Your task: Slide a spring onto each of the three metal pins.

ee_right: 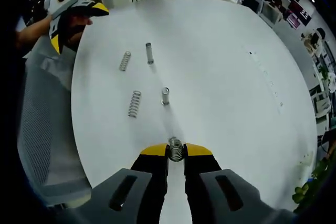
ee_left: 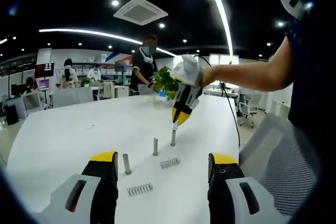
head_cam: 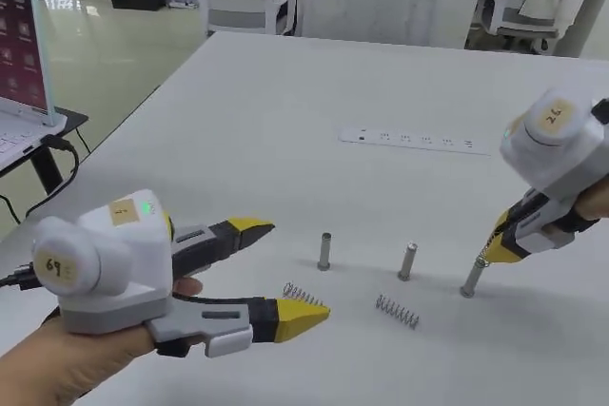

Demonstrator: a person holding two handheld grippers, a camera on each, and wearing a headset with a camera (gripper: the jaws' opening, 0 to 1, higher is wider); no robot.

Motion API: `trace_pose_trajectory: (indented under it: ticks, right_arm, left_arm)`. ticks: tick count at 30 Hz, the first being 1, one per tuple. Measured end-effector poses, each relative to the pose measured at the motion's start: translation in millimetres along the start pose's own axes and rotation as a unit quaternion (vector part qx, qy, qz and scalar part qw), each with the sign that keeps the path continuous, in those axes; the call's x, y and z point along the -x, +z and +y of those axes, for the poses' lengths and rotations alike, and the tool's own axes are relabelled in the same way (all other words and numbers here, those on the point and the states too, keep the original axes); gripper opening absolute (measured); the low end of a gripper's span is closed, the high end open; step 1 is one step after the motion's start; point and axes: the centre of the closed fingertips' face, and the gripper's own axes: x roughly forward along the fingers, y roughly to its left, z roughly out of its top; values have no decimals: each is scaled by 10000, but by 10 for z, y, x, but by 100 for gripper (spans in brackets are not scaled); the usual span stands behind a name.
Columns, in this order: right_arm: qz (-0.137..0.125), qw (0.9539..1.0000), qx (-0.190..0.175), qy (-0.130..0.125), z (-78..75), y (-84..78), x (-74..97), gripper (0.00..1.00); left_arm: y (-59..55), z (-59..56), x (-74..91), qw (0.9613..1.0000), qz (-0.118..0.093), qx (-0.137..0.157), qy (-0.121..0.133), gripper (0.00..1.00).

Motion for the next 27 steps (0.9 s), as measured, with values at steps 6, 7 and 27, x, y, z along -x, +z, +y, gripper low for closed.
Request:
trace_pose_trajectory:
  ticks: [6,7,27]
  right_arm:
    - [32,10000,-14,26,-2,-13,-34,9]
    - [30,10000,-20,38,-1,-14,-43,9]
    - [121,9999,-82,38,8,-58,-262,9]
  left_arm:
    - [-44,-15,-11,9999,110,-33,-20,69]
    - [-52,-8,-11,9999,130,-24,-8,71]
    - [-79,-29,2,9998,165,-70,-24,70]
